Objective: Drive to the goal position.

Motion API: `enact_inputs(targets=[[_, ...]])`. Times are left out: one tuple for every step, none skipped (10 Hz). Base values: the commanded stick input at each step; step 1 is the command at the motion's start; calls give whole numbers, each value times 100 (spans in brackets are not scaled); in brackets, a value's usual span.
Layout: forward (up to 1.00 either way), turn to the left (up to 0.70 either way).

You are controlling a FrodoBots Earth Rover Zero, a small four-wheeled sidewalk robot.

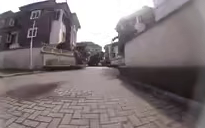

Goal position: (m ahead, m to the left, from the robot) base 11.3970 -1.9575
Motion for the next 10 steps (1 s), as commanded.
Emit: enact_inputs(targets=[[69, 3], [69, 3], [69, 3], [69, 3], [69, 3], [69, 3], [69, 3], [69, 3], [69, 3], [69, 3]])
